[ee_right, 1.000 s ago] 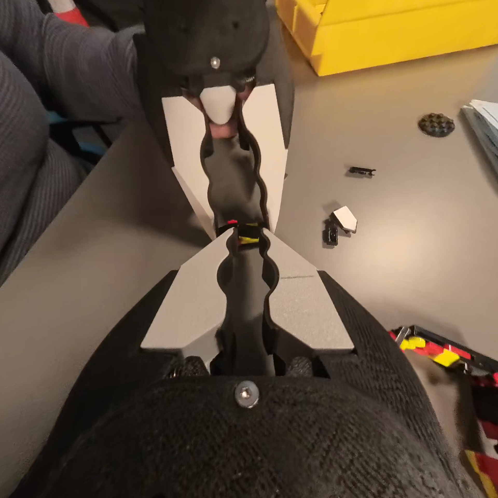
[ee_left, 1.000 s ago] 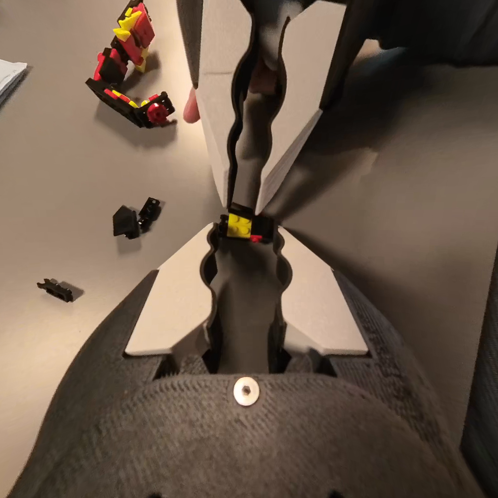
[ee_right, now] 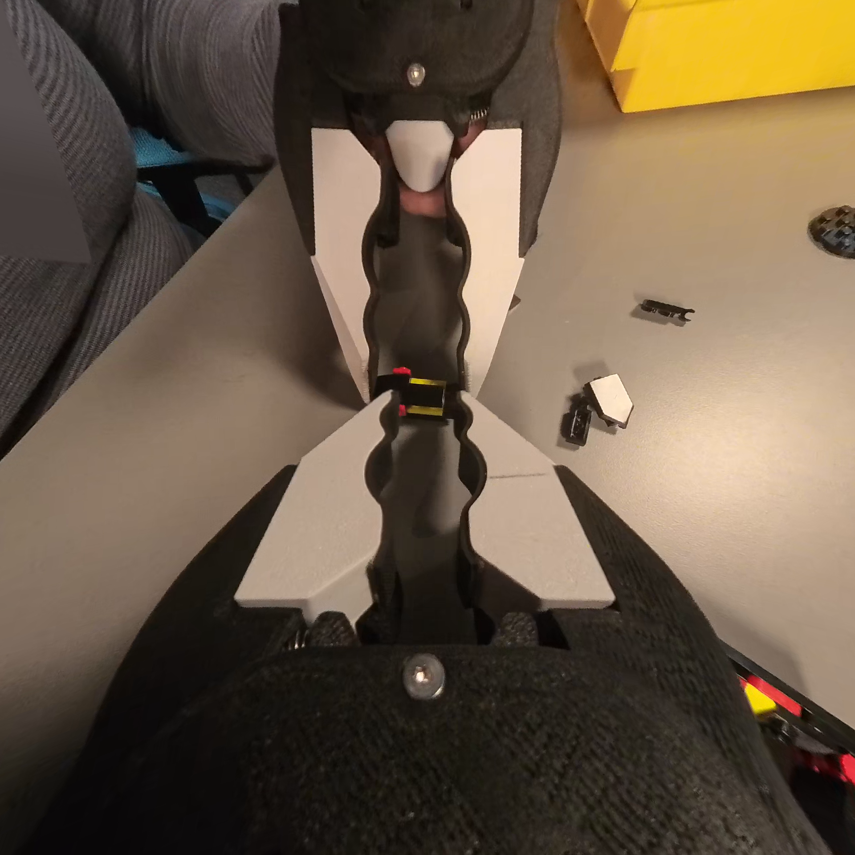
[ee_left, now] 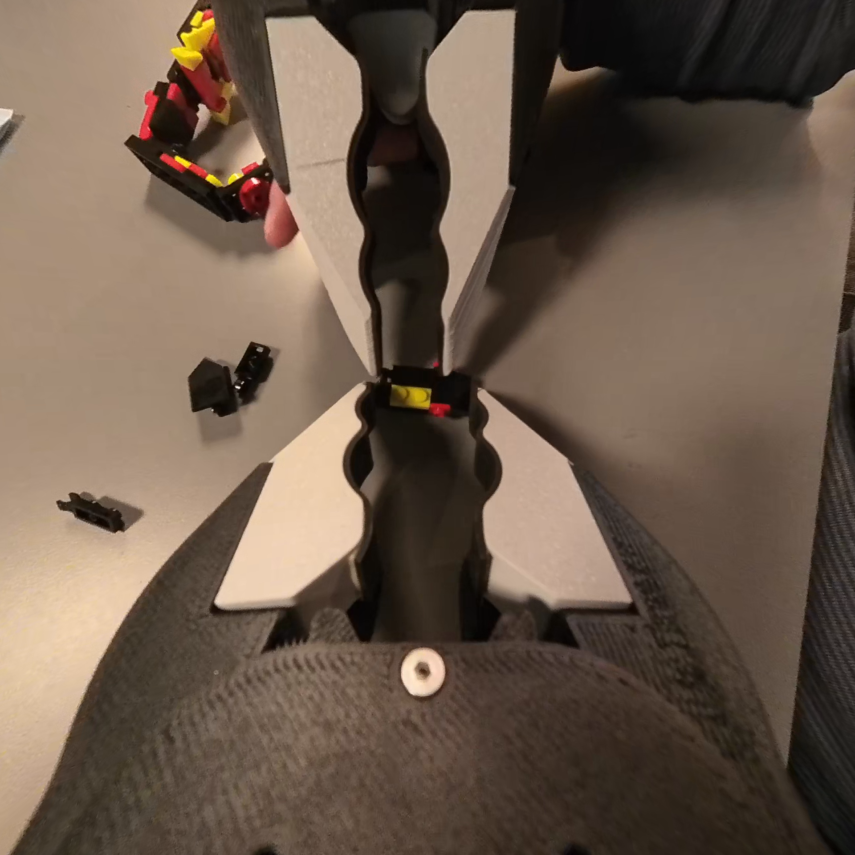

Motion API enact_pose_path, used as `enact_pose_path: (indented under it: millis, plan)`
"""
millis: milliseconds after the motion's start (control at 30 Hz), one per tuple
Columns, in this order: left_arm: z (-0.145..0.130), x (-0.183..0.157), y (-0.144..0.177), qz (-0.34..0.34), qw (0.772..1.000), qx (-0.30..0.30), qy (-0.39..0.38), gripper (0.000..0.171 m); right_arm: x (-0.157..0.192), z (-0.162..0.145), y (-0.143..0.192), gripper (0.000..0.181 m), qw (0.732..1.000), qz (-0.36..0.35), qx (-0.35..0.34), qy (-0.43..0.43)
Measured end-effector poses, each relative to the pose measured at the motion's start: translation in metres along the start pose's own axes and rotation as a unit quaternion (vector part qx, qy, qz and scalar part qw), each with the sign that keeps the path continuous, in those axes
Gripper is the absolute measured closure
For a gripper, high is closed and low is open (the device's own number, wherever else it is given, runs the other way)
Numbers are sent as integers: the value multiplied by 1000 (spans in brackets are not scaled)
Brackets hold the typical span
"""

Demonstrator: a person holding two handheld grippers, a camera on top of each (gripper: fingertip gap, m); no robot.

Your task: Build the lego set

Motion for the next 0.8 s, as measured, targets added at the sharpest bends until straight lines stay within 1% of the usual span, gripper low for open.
enact_pose_path:
  millis: [100, 167, 233, 300, 400, 467, 533, 667, 800]
  plan:
    - [0, 0, 0, -4, 1000, -1, -1, 132, 1, 1, 3, 149, 1000, -4, -8, 7]
    - [0, 0, 1, -12, 1000, -2, 4, 132, 3, 4, 8, 139, 999, -22, -21, 31]
    - [1, 3, 4, -22, 1000, -8, 12, 132, 7, 8, 13, 129, 995, -60, -27, 78]
    - [2, 6, 9, -35, 999, -24, 24, 132, 11, 10, 13, 122, 982, -120, -5, 148]
    - [4, 10, 17, -74, 995, -49, 49, 132, 18, 14, 6, 123, 937, -216, 26, 272]
    - [7, 11, 23, -99, 991, -70, 63, 132, 24, 13, -2, 126, 908, -248, 49, 334]
    - [9, 11, 28, -121, 986, -86, 73, 132, 28, 14, -10, 129, 886, -268, 67, 374]
    - [11, 9, 32, -154, 979, -101, 85, 132, 30, 16, -18, 130, 863, -283, 87, 409]
    - [12, 7, 32, -171, 975, -106, 92, 132, 28, 17, -18, 141, 853, -299, 90, 417]
Point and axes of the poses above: each gripper's, where its closed fingertips meet, y back along the fingers, z out of its top, x = y × z across the jaws, the point moved 5 cm from there along y, back along the fingers, and after that the axes turned 12 degrees about z, right-handed, at the moved point
